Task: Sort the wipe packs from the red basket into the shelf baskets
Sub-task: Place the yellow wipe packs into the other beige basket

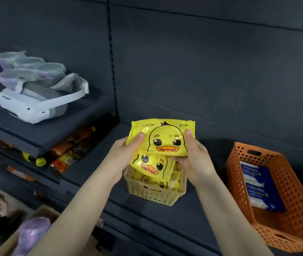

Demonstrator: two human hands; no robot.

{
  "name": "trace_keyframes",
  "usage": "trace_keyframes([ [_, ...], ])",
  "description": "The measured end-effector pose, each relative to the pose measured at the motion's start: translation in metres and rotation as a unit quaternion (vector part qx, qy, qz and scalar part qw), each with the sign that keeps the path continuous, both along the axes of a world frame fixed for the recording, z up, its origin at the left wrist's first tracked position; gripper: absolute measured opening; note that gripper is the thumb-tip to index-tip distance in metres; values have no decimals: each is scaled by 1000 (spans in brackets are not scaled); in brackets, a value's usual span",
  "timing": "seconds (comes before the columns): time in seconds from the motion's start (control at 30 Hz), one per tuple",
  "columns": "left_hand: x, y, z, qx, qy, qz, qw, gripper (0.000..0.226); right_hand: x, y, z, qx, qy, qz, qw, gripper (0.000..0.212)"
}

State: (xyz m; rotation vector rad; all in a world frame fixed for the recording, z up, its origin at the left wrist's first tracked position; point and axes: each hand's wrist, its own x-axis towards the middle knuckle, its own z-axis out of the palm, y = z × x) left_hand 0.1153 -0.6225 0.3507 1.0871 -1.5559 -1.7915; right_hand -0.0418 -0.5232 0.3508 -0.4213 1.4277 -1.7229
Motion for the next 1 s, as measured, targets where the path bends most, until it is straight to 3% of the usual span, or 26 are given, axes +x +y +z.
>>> trace_keyframes([
  [0.27,-22,-81,-13,9,-12,-100,995,35,-12,-41,-10,24,29,-72,997,60],
  [0.37,-29,-100,-17,14,-9,-133,991,34,-12,-53,-17,33,56,-105,992,51],
  [0.53,-34,-119,-25,21,3,-139,990,27,-13,-69,-21,14,10,-162,987,41],
  [0.7,-35,-130,-33,21,-34,-147,988,30,-20,-69,-22,41,56,-87,994,38],
  [0.77,-35,-132,-36,23,-54,-130,990,34,-28,-64,-21,49,80,-87,992,29],
  [0.87,-29,-139,-39,64,-34,-40,997,31,-46,-49,-17,56,73,-165,982,14],
  [1.0,-22,-148,-40,104,26,51,993,32,-66,-38,-20,134,246,-173,944,5],
])
